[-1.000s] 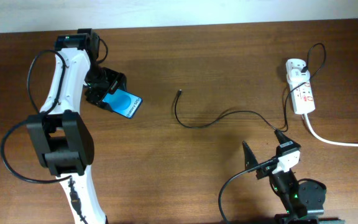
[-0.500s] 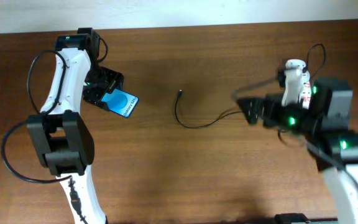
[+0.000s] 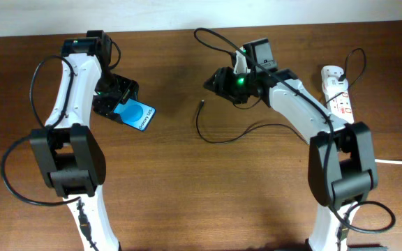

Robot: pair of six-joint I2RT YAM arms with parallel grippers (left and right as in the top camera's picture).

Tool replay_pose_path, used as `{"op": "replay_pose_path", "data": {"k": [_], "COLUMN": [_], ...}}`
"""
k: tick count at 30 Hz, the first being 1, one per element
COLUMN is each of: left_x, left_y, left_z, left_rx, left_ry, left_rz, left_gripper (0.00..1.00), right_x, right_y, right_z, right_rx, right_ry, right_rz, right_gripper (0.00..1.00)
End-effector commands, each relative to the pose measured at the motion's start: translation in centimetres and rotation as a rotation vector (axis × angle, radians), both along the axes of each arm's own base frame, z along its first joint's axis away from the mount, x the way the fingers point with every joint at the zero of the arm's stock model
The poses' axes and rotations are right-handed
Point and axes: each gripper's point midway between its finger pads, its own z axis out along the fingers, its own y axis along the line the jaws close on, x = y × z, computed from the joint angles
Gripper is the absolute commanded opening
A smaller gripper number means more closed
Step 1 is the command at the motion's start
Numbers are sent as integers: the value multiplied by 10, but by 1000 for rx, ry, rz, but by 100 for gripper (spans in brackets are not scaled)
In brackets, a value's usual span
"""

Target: Plug charger to phone and switch on socket

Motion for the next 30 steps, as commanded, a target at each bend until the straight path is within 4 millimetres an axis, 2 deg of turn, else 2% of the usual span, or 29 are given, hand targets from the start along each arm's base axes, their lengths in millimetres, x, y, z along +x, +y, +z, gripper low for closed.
{"op": "replay_pose_path", "data": {"k": [1, 3, 5, 7, 10, 13, 15, 17, 22, 26, 27, 30], "left_x": [4, 4, 5, 5, 5, 4, 10, 7, 4, -1, -2, -3], "left_y": [2, 0, -11, -12, -17, -39, -53, -70, -94, -105, -108, -110], "left_z": [7, 7, 10, 10, 10, 10, 10, 12, 20, 24, 24, 25], "left_rx": [4, -6, -72, -71, -68, -72, -79, -118, -242, -295, -299, -311], "left_ry": [-22, -21, -17, 5, 29, 46, 17, 44, 85, 112, 116, 123], "left_rz": [13, 14, 58, 163, 264, 324, 296, 344, 341, 334, 329, 329], "left_gripper": [0, 0, 0, 0, 0, 0, 0, 0, 0, 0, 0, 5], "right_x": [4, 2, -1, -3, -8, -24, -33, -45, -55, -56, -57, -53], "right_y": [6, 10, 20, 31, 51, 72, 83, 98, 111, 119, 121, 121], "right_z": [-15, -18, -17, -9, 14, 26, 26, 26, 16, 9, 8, 7], "right_rx": [-37, -47, -43, 10, 143, 224, 227, 236, 192, 141, 125, 110], "right_ry": [14, 15, 3, -1, -38, -34, -29, 8, 47, 31, 25, 10], "right_rz": [-17, -13, 7, 38, 134, 229, 257, 271, 245, 222, 214, 200], "right_gripper": [55, 55, 55, 55, 54, 54, 54, 54, 54, 47, 42, 38]}}
